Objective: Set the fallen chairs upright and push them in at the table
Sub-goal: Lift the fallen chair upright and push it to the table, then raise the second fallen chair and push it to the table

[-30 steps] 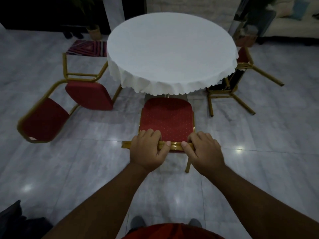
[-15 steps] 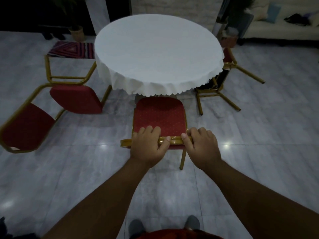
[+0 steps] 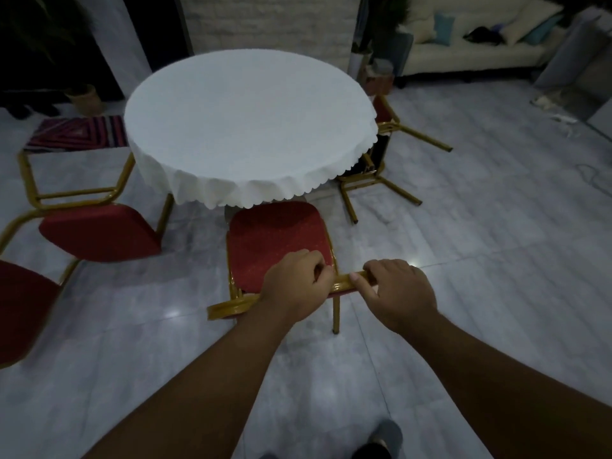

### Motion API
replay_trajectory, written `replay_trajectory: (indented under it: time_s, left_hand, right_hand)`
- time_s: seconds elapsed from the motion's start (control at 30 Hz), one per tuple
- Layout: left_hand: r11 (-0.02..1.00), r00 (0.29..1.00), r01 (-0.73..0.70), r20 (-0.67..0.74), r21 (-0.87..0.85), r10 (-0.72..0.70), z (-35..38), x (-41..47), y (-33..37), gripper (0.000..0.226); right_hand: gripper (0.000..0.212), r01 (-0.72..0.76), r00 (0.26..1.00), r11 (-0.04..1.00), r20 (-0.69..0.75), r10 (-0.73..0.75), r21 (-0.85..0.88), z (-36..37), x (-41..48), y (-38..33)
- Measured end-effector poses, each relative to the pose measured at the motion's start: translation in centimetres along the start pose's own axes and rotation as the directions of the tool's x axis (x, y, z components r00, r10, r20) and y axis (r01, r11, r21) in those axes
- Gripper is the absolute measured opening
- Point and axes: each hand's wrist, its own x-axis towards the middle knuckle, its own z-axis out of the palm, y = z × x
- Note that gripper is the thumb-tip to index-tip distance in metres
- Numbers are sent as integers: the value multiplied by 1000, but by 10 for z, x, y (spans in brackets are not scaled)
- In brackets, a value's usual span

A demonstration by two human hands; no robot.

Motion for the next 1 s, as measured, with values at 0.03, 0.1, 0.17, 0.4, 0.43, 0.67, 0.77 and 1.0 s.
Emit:
replay_trajectory:
  time_s: [0.03, 0.1, 0.17, 0.4, 0.43, 0.67, 0.77, 1.0]
  left_hand:
    - [999, 1000, -21, 18, 28, 21, 6, 11, 11, 25]
    - [995, 998, -56, 47, 84, 52, 18, 34, 35, 26]
    - [989, 993, -92, 83, 116, 83, 29, 56, 62, 26]
    - [964, 974, -203, 140, 172, 180, 76, 148, 176, 35]
    - [963, 971, -210, 149, 167, 186, 85, 164, 195, 38]
    - [969, 968, -194, 191, 155, 163, 132, 250, 307, 55]
    - [958, 963, -200, 220, 207, 154, 155, 298, 326, 51]
    - [929, 956, -233, 243, 287, 164, 204, 436, 357, 48]
  right_hand:
    - [53, -48, 999, 999, 8, 48, -12, -4, 3, 11]
    - [57, -169, 985, 986, 13, 169, -10, -15, 8, 38]
    - [60, -250, 968, 968, 18, 250, -6, -29, 10, 72]
    - [60, -345, 938, 938, -29, 346, 9, -82, 35, 217]
    - [61, -345, 938, 938, -24, 345, 4, -90, 41, 237]
    - [68, -368, 929, 929, 16, 369, -48, -122, 92, 352]
    - [72, -376, 926, 926, 30, 377, -38, -124, 124, 391]
    - [76, -377, 924, 924, 50, 380, -61, -126, 233, 480]
